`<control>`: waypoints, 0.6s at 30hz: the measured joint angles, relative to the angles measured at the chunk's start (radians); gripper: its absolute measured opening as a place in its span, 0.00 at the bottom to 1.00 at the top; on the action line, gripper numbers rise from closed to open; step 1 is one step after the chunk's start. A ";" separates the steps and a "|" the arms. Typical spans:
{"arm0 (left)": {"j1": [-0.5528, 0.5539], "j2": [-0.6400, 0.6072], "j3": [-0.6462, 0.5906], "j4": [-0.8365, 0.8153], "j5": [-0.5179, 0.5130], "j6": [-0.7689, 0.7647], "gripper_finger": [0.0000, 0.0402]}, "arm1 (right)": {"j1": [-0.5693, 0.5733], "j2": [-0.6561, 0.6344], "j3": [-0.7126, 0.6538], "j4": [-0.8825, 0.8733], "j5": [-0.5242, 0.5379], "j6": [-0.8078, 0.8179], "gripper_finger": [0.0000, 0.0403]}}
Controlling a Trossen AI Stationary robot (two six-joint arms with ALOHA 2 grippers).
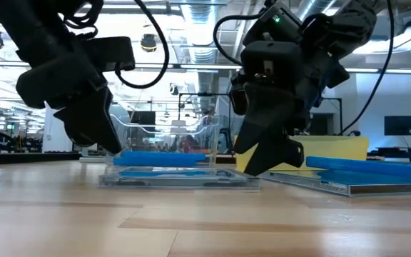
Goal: Pick & place jewel cases by type
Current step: Put the left black CD case into the yellow bin
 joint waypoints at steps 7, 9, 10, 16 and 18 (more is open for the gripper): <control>0.000 -0.001 0.002 0.077 0.014 0.044 0.21 | -0.034 -0.003 0.002 -0.057 0.006 0.012 0.54; 0.000 -0.001 0.002 0.074 0.035 0.039 0.21 | -0.042 -0.002 0.002 -0.066 -0.013 0.019 0.54; 0.000 0.003 0.002 0.076 0.042 0.035 0.21 | -0.046 0.001 0.002 -0.067 -0.024 0.023 0.54; 0.001 0.048 0.003 0.147 0.090 0.037 0.21 | -0.054 0.002 0.004 -0.085 -0.042 0.055 0.54; 0.005 0.083 0.003 0.184 0.124 0.043 0.21 | -0.054 0.002 0.004 -0.085 -0.043 0.065 0.54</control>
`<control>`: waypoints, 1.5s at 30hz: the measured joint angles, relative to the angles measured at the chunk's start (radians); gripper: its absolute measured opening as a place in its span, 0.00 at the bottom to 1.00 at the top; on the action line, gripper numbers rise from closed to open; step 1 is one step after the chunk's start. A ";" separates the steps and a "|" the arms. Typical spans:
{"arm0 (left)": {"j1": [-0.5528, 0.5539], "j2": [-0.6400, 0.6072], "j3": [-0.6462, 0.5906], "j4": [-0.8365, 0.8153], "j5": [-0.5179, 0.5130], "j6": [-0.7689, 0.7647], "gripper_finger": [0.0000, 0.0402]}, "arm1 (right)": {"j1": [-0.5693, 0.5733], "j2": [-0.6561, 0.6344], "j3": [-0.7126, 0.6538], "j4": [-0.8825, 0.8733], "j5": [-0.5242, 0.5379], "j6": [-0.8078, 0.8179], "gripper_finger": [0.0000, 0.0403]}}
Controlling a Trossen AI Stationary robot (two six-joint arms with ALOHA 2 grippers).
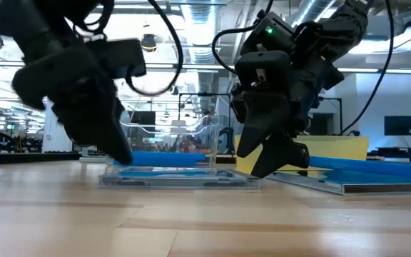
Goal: Pick & place jewel cases by type
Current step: Put the left black CD case into the yellow bin
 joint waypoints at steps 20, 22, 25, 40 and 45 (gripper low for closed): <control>-0.005 0.041 0.003 -0.021 0.018 -0.010 0.21 | 0.039 -0.005 -0.009 0.141 -0.014 0.051 0.54; -0.011 0.042 0.003 -0.036 0.006 -0.021 0.21 | 0.044 -0.015 -0.009 0.145 -0.017 0.051 0.54; -0.022 0.042 0.003 -0.053 -0.013 -0.037 0.21 | 0.051 -0.023 -0.007 0.151 -0.013 0.050 0.54; -0.061 0.043 0.001 -0.087 -0.090 -0.071 0.21 | 0.061 -0.045 -0.007 0.269 0.043 0.019 0.54; -0.063 0.042 0.001 -0.090 -0.095 -0.071 0.21 | 0.060 -0.047 -0.006 0.318 0.038 0.011 0.54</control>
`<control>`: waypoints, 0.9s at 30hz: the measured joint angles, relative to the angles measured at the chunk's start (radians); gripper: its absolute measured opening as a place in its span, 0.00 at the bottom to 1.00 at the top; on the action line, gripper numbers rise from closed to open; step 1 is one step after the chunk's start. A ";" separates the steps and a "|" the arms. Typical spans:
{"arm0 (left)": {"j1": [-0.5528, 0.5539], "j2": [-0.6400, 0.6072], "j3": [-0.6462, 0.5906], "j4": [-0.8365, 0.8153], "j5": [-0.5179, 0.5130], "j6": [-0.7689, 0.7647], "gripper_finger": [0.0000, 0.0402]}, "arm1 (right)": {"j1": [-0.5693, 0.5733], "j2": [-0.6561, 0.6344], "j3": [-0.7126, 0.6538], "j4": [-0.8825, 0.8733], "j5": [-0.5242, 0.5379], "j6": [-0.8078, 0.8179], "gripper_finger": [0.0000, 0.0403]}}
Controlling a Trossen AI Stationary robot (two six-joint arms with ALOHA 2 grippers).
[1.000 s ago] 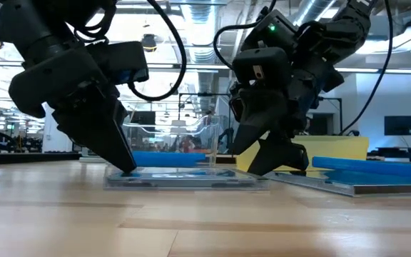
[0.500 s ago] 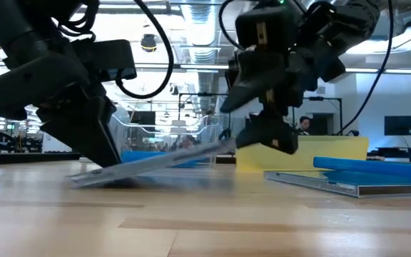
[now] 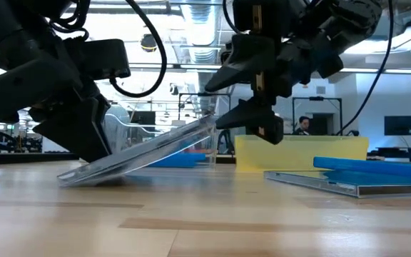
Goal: Pick & place jewel cases by type
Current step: Put the left black CD case into the yellow bin
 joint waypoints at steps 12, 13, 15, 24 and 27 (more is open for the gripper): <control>-0.001 0.000 0.000 0.004 -0.018 -0.003 0.21 | -0.014 0.000 0.001 0.018 0.005 -0.014 0.54; -0.001 0.000 0.000 0.004 -0.018 -0.003 0.21 | -0.015 0.000 0.001 0.018 0.007 -0.015 0.54; -0.001 0.000 0.000 0.004 -0.019 -0.003 0.21 | -0.015 0.000 0.001 0.014 0.008 -0.016 0.54; 0.002 0.004 -0.001 0.014 -0.019 -0.003 0.21 | -0.023 0.002 0.005 -0.108 0.016 -0.009 0.54; 0.003 0.005 -0.001 0.019 -0.021 -0.003 0.21 | -0.026 0.002 0.006 -0.161 0.016 -0.009 0.54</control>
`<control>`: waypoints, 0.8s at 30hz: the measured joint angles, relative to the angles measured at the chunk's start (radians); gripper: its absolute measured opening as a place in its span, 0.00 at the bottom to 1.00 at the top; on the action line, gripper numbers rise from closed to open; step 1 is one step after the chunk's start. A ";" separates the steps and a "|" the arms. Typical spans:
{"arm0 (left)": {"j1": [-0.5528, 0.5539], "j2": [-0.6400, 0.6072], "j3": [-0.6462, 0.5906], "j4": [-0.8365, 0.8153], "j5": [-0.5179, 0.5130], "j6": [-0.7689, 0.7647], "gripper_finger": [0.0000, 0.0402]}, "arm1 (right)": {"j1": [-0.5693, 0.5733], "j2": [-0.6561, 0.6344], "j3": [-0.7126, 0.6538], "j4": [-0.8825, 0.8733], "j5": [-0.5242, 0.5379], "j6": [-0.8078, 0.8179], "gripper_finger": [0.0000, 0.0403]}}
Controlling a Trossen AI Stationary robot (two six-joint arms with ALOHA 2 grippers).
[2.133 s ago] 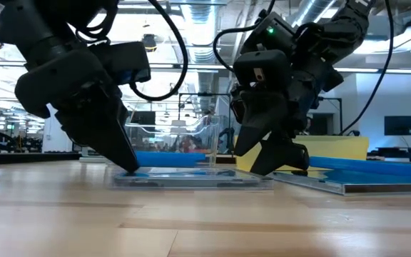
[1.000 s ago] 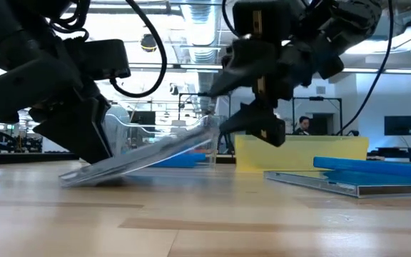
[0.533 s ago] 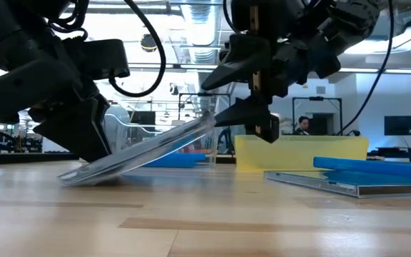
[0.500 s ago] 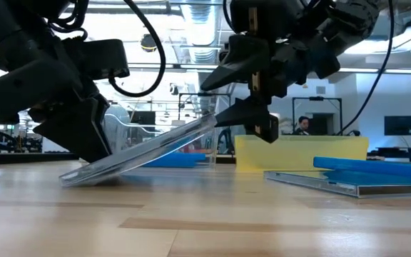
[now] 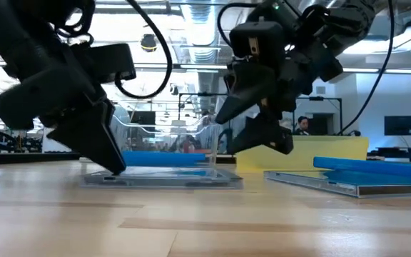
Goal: Pick & place jewel cases by type
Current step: Put the left black CD case into the yellow bin
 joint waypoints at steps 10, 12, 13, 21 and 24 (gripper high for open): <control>0.000 -0.042 -0.003 -0.023 -0.001 0.047 0.21 | 0.001 0.000 0.001 -0.078 -0.005 0.007 0.54; -0.001 -0.072 -0.005 -0.035 -0.001 0.067 0.21 | 0.001 0.000 0.001 -0.081 -0.005 0.006 0.54; -0.001 -0.092 -0.005 -0.036 -0.006 0.079 0.21 | 0.001 0.000 0.000 -0.080 -0.005 0.006 0.54; -0.001 -0.185 -0.001 -0.129 0.037 0.100 0.21 | 0.002 0.000 -0.002 -0.056 -0.006 0.003 0.54; -0.003 -0.175 -0.002 -0.248 0.081 0.048 0.21 | 0.003 0.000 -0.002 -0.046 -0.015 0.003 0.54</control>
